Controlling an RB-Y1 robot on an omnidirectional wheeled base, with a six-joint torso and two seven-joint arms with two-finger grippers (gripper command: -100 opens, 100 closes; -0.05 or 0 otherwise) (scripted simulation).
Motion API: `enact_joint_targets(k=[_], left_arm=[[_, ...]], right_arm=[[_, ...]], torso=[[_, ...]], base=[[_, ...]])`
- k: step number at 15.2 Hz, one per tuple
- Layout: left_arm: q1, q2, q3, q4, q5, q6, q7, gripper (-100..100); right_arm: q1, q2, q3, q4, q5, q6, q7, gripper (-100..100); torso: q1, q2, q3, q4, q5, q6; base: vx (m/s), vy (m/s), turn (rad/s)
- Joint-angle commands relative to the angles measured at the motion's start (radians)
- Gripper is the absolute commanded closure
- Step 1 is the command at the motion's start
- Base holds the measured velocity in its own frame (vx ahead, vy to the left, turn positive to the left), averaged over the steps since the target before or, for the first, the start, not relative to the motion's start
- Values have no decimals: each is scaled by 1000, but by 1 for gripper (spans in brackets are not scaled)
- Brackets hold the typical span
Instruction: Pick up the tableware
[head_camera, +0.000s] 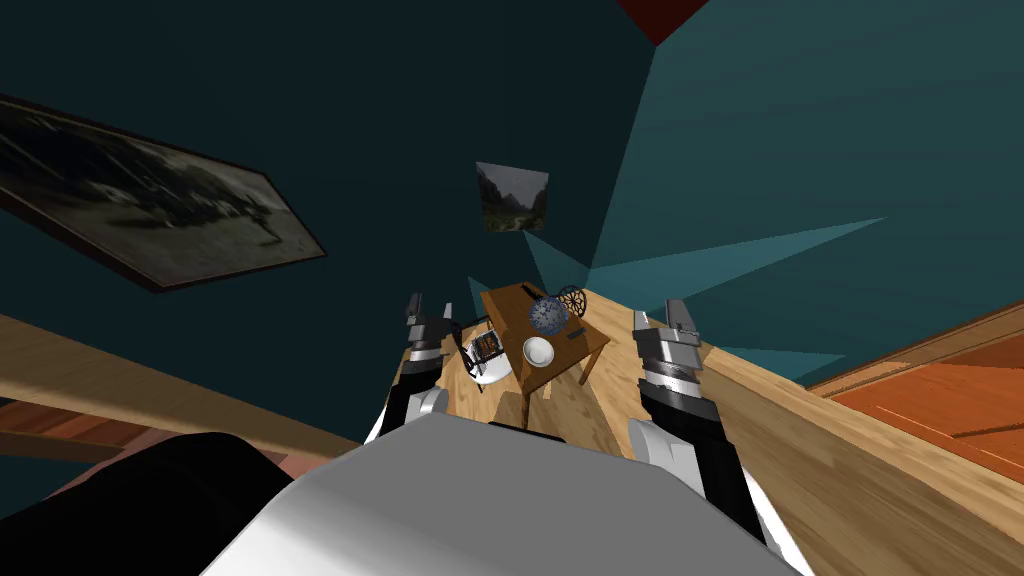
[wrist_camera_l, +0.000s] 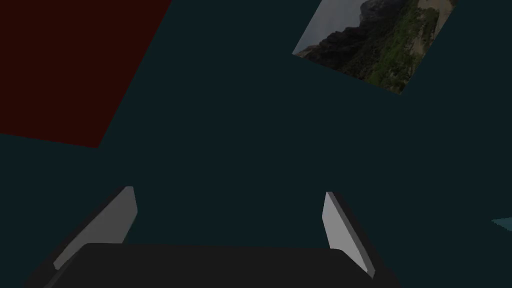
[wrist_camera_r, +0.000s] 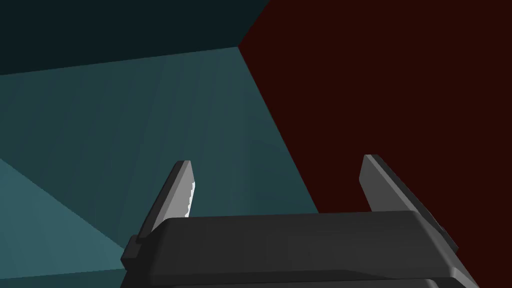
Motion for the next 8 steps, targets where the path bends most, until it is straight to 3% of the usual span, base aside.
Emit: enact_joint_targets(k=[1, 8], left_arm=[[0, 0, 0, 0, 0, 0, 0, 0], [0, 0, 0, 0, 0, 0, 0, 0]], right_arm=[[-7, -32, 5, 9, 4, 0, 7, -100], [-65, -170, 42, 88, 39, 2, 65, -100]], torso=[[0, 0, 0, 0, 0, 0], [0, 4, 2, 1, 0, 0]], base=[[-11, -1, 37], [-48, -3, 84]])
